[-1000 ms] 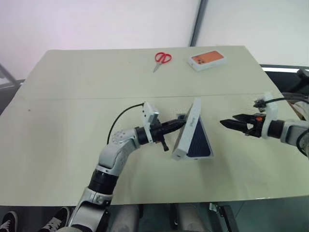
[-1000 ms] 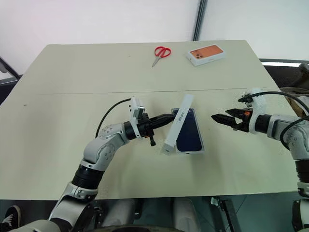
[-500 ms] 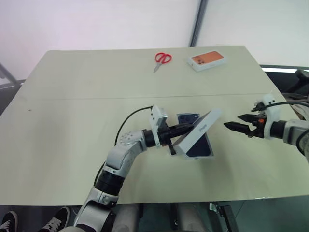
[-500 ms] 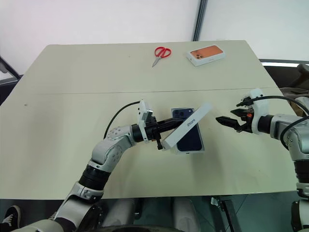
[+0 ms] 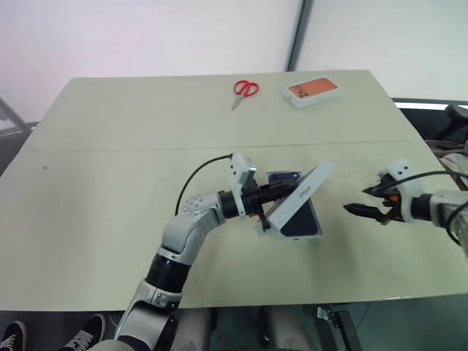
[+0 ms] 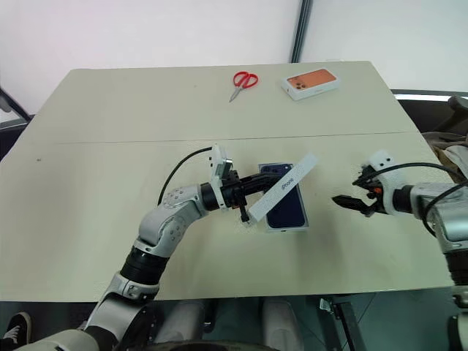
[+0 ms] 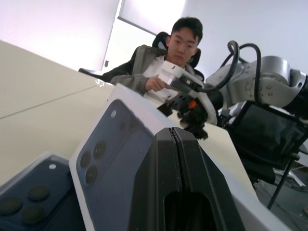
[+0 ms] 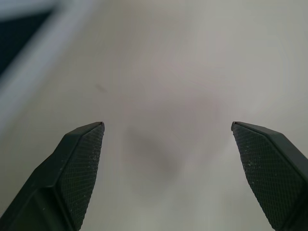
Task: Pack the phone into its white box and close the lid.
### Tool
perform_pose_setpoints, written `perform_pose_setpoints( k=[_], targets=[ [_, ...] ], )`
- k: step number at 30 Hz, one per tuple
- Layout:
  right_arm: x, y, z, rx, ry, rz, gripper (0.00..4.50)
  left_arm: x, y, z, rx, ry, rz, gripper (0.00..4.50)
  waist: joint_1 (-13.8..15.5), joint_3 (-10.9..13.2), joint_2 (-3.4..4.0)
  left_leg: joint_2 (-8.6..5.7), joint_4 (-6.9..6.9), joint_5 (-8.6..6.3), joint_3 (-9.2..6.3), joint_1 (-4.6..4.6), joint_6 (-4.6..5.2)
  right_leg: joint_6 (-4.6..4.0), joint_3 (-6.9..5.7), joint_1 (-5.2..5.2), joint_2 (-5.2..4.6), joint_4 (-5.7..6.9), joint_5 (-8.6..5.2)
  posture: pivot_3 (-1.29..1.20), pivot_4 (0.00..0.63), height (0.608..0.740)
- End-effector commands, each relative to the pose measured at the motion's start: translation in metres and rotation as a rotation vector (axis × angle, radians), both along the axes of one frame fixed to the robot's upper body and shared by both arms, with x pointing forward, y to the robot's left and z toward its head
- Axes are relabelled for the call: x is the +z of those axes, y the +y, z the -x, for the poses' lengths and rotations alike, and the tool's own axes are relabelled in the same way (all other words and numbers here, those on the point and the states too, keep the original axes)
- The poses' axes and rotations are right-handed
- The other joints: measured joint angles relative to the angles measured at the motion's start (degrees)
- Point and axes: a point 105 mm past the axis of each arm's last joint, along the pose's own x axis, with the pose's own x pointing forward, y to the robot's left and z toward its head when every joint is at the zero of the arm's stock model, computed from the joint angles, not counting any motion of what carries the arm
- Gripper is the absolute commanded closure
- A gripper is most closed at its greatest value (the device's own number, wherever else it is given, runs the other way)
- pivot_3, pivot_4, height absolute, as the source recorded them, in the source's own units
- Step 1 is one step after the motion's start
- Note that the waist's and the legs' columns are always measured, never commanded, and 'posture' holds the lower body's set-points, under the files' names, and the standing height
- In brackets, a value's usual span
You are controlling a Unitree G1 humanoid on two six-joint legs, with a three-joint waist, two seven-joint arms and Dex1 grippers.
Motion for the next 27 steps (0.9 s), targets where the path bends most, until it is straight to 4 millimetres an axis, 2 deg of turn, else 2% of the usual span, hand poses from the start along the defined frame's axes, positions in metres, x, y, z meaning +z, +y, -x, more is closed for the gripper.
perform_pose_setpoints(
  k=[1, 5, 8, 15, 18, 24, 27],
  targets=[
    [0.031, 0.033, 0.000, 0.061, -0.079, -0.154, 0.08, 0.011, 0.004, 0.001, 0.000, -0.034, 0.024, 4.50, 0.2, 0.0, 0.02, 0.00, 0.00, 0.00, 0.00, -0.01, 0.00, 0.00, 0.01, -0.01, 0.00, 0.00, 0.00, 0.00, 0.150, 0.740],
    [0.010, 0.056, 0.007, 0.104, -0.053, -0.169, 0.08, 0.011, 0.008, -0.001, 0.013, -0.019, 0.028, 4.50, 1.1, 0.0, 0.01, -0.08, 0.00, 0.00, -0.05, -0.04, 0.00, 0.02, -0.03, 0.03, -0.07, -0.05, 0.00, 0.00, 0.150, 0.740],
    [0.009, 0.072, 0.002, 0.137, -0.100, -0.167, 0.08, 0.008, 0.008, -0.001, 0.018, -0.018, 0.020, 4.50, 1.4, 0.0, 0.01, -0.10, 0.01, 0.00, -0.01, -0.05, 0.00, 0.02, -0.01, 0.02, -0.11, -0.07, 0.00, 0.00, 0.150, 0.740],
    [0.002, 0.092, -0.009, 0.170, -0.123, -0.149, 0.08, 0.006, 0.009, -0.001, 0.024, -0.007, 0.017, 4.50, 1.1, 0.0, 0.02, -0.06, 0.02, 0.00, -0.02, -0.02, 0.00, 0.01, -0.01, 0.02, -0.05, -0.05, 0.01, 0.00, 0.150, 0.740],
    [0.006, 0.101, -0.014, 0.190, -0.151, -0.147, 0.08, 0.006, 0.009, 0.000, 0.025, -0.010, 0.015, 4.50, 1.0, 0.0, 0.02, -0.06, 0.02, 0.00, 0.00, -0.03, 0.00, 0.02, 0.00, 0.01, -0.06, -0.05, 0.02, 0.00, 0.150, 0.740],
    [0.020, 0.101, -0.022, 0.189, -0.208, -0.186, 0.08, 0.005, 0.014, -0.002, 0.046, 0.000, 0.020, 4.50, 0.8, 0.0, 0.02, -0.06, 0.04, 0.01, -0.02, -0.01, -0.01, 0.01, 0.00, 0.02, -0.05, 0.00, 0.03, 0.00, 0.150, 0.740],
    [0.024, 0.112, -0.023, 0.219, -0.249, -0.191, 0.08, 0.004, 0.013, -0.001, 0.046, 0.003, 0.017, 4.50, 0.4, 0.0, 0.03, -0.06, 0.03, 0.00, -0.02, -0.02, -0.01, 0.01, 0.00, 0.01, -0.06, -0.02, 0.03, 0.00, 0.150, 0.740]
  ],
)
